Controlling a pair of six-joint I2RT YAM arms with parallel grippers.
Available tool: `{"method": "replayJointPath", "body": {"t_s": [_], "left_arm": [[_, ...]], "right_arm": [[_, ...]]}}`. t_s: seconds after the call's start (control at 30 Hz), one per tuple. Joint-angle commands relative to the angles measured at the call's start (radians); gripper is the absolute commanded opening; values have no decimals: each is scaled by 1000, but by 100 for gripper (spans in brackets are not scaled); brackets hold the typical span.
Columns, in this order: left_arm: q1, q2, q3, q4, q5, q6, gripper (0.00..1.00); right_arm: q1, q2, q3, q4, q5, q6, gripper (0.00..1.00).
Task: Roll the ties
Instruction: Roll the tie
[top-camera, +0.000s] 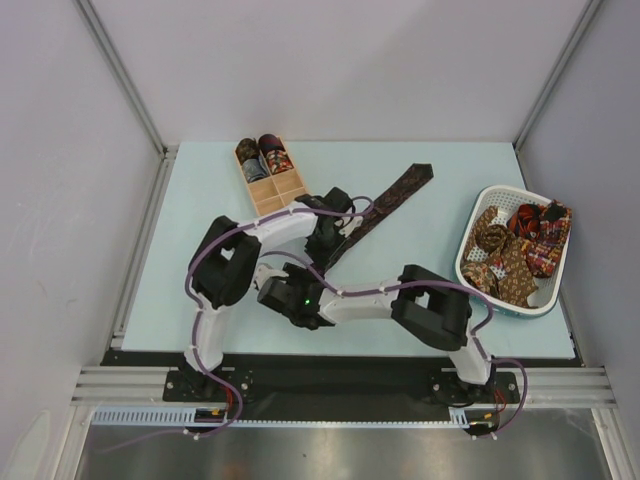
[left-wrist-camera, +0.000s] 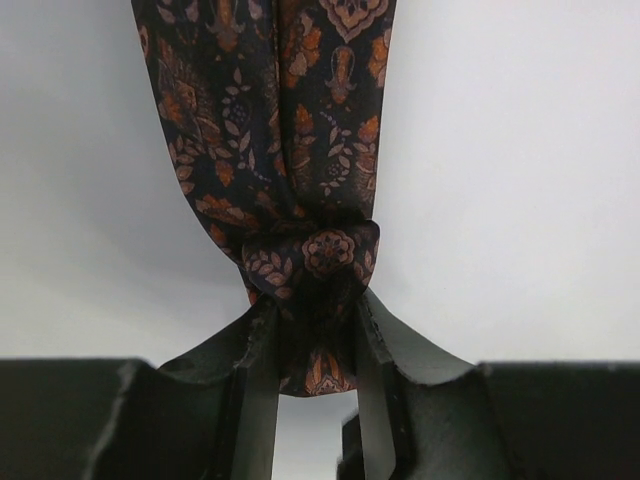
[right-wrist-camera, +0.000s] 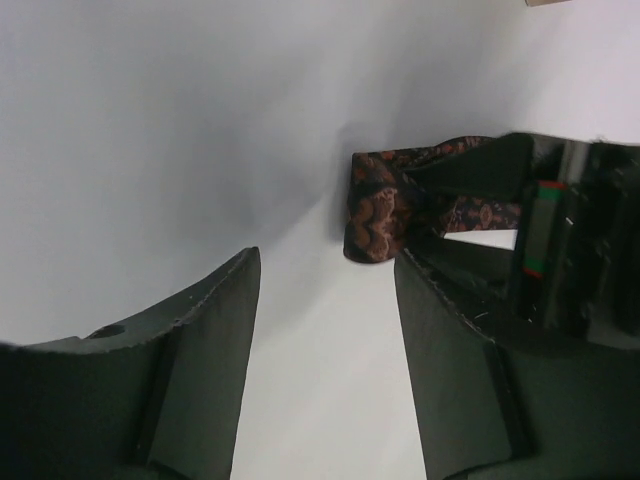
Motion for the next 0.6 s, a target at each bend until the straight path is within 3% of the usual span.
{"method": "replayJointPath", "body": {"t_s": [0.0, 0.57], "left_arm": [[-8, 37, 36, -99, 30, -47, 35], [4, 131, 182, -265, 46, -39, 34]], "right_arm": [[-8, 64, 86, -76, 125, -52, 62], [-42, 247, 175, -140, 234, -119, 59]]}}
